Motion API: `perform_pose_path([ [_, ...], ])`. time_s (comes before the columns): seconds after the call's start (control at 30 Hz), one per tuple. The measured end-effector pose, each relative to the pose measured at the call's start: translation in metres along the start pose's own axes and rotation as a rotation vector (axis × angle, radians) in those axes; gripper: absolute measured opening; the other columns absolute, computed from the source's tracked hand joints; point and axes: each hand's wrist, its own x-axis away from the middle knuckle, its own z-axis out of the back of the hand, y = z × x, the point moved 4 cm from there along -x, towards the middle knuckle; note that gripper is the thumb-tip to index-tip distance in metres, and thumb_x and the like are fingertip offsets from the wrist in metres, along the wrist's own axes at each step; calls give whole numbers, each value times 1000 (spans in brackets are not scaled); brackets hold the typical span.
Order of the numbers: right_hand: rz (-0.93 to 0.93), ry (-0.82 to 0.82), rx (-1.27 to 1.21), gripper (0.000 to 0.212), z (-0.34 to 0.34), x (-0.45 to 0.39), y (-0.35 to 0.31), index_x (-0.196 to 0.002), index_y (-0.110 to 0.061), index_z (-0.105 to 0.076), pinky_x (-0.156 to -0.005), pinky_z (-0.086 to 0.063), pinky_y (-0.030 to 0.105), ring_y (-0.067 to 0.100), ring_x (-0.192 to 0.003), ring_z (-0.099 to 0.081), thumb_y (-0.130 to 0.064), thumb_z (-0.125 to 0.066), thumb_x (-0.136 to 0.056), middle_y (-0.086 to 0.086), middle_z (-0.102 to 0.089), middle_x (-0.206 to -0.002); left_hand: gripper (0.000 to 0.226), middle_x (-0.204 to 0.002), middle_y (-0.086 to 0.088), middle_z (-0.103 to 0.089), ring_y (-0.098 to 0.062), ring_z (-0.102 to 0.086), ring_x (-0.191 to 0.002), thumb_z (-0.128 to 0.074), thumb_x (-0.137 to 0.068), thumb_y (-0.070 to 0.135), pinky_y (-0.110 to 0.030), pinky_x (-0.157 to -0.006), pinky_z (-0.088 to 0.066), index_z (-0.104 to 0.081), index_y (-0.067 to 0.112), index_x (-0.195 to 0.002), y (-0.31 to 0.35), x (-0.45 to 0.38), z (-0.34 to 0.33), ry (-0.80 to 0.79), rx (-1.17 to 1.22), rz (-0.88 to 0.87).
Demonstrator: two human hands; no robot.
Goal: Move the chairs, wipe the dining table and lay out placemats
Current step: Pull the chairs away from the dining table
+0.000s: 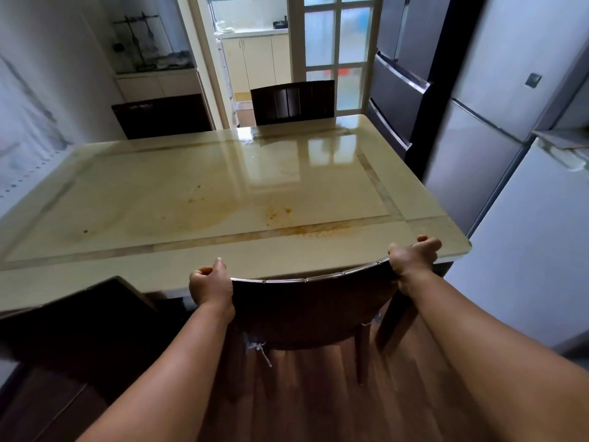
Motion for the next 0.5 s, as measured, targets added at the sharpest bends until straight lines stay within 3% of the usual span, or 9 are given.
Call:
perform_pose_path([
  [0.17, 0, -29, -30, 67, 1, 8, 3, -133, -14, -25, -103, -38, 45, 35, -119, -45, -30, -62, -80, 17, -39, -135, 36, -105, -11, -52, -29, -54, -100, -64, -84, 30, -38, -91, -44, -40, 11, -103, 5, 21, 6, -5, -141, -95],
  [0.27, 8, -55, -127, 78, 3, 13, 2, -142, -10, -14, -101, -35, 32, 34, -125, -42, -26, -64, -84, 17, -33, -142, 62, -132, -15, -42, -31, -47, -119, -69, -80, 31, -38, -101, -39, -34, 5, -125, 9, 37, 4, -36, -164, -117],
  [0.4, 91, -61, -55, 92, -2, 41, -1, -146, 2, -3, -114, -16, 31, 32, -142, -16, -31, -64, -86, 20, -11, -155, 87, -145, -18, -22, -34, -35, -130, -72, -76, 34, -37, -105, -32, -20, 9, -140, 14, 58, 5, -11, -225, -136],
  [0.43, 145, -50, -50, 90, -3, 52, -5, -145, 3, -6, -114, -12, 31, 31, -142, -14, -31, -64, -86, 22, -11, -154, 86, -145, -18, -20, -34, -34, -129, -71, -77, 35, -37, -104, -33, -19, 11, -141, 16, 65, 5, -10, -234, -136],
  [0.5, 263, -31, -72, 76, -1, 75, -11, -141, 4, -22, -112, -19, 33, 34, -134, -28, -29, -63, -87, 27, -25, -144, 75, -144, -18, -20, -33, -39, -124, -69, -79, 35, -35, -102, -35, -26, 14, -138, 19, 82, 6, -33, -198, -152],
])
